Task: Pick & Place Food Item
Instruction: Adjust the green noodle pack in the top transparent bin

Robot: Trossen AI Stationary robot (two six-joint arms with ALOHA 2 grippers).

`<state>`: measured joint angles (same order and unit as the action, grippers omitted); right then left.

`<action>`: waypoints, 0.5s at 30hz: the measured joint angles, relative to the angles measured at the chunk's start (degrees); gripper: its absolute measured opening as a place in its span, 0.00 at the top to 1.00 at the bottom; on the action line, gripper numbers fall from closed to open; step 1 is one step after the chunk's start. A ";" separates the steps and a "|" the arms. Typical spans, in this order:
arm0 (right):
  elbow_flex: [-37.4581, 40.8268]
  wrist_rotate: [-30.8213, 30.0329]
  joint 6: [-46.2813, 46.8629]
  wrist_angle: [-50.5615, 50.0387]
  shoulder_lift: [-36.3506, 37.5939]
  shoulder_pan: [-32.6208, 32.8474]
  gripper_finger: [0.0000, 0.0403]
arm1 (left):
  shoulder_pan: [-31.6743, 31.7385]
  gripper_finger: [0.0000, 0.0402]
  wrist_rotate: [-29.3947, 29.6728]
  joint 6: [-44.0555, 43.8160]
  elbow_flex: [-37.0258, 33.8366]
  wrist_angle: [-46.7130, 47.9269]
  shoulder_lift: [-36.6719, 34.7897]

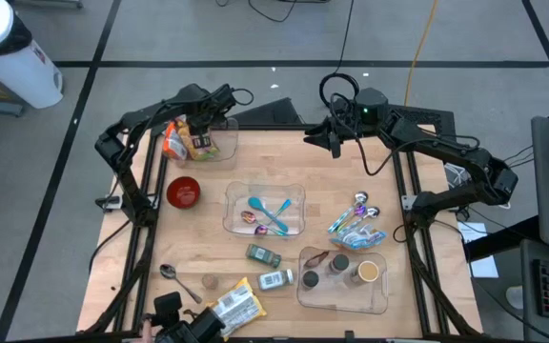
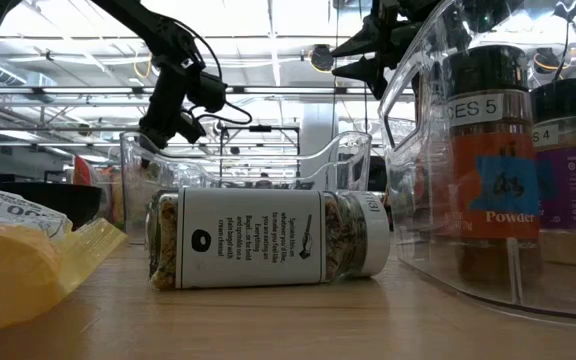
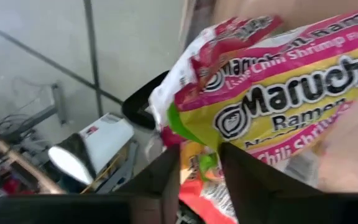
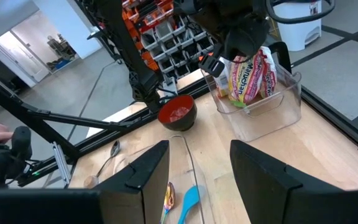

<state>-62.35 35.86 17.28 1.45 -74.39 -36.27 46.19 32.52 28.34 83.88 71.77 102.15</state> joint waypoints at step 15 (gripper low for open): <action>0.00 -3.10 -0.13 0.23 0.02 -0.02 0.60 | -3.25 0.44 2.31 -2.94 -0.02 -4.59 -11.34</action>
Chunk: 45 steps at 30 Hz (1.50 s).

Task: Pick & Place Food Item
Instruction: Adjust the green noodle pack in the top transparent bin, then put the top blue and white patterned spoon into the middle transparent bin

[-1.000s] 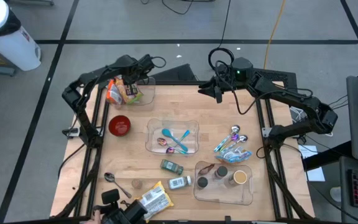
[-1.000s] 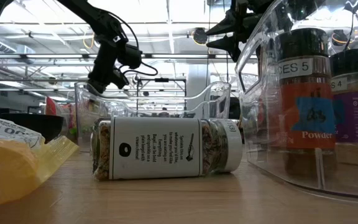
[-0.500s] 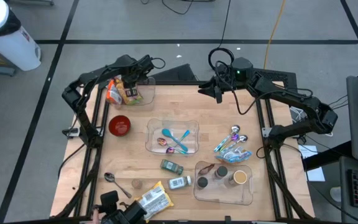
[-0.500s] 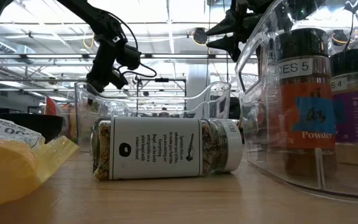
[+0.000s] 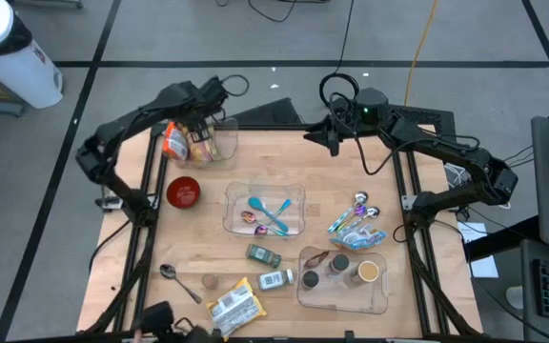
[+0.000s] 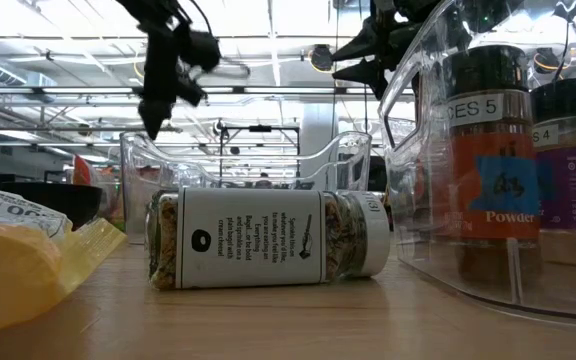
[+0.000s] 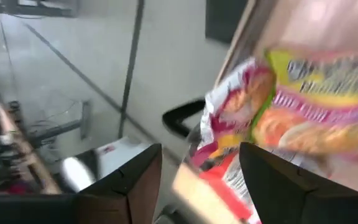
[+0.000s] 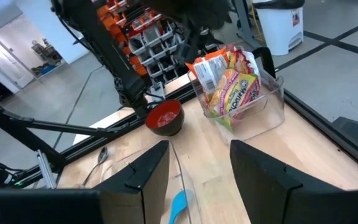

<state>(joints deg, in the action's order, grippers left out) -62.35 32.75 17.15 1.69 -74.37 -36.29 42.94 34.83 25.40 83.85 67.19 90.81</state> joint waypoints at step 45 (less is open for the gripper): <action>0.00 0.09 -1.38 0.23 -0.01 0.02 0.60 | -34.42 0.44 -33.45 -42.57 0.02 -76.59 -14.54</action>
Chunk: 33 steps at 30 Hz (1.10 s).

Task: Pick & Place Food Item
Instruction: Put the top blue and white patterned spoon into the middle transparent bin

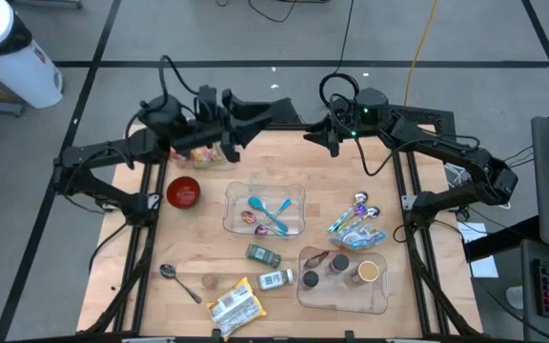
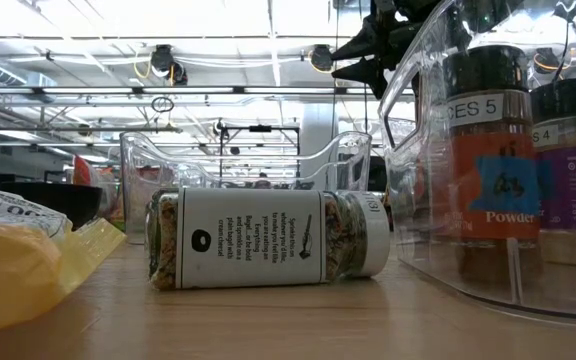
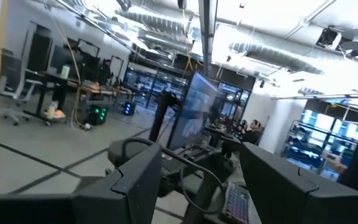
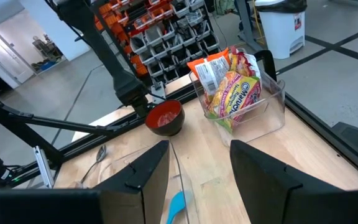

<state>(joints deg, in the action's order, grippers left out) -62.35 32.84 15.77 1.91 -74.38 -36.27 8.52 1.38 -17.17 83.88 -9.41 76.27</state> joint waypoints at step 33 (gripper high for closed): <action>0.00 0.17 0.24 -0.02 -0.01 0.00 0.60 | -8.53 0.44 -6.92 4.45 -0.09 41.59 -16.59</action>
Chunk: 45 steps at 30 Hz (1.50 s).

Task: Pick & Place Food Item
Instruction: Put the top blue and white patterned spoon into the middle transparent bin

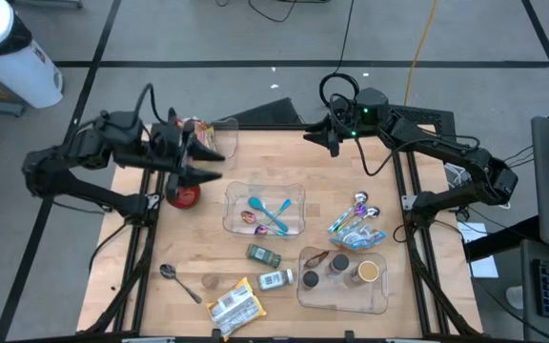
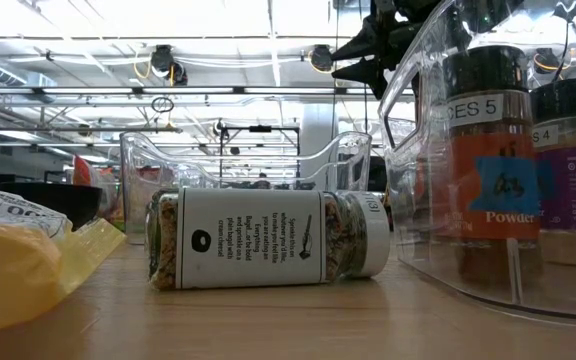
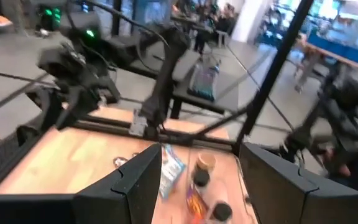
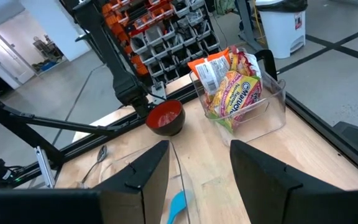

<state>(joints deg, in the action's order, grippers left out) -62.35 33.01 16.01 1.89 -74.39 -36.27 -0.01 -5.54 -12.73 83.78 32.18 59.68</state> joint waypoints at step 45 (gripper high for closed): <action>-0.04 -15.01 21.93 41.98 1.56 23.29 0.60 | -15.63 0.44 11.25 -22.73 -37.04 -12.80 -21.33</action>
<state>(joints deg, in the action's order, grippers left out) -62.38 18.01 37.94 43.87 -72.83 -12.99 -15.64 5.71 -35.46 46.74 19.38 38.35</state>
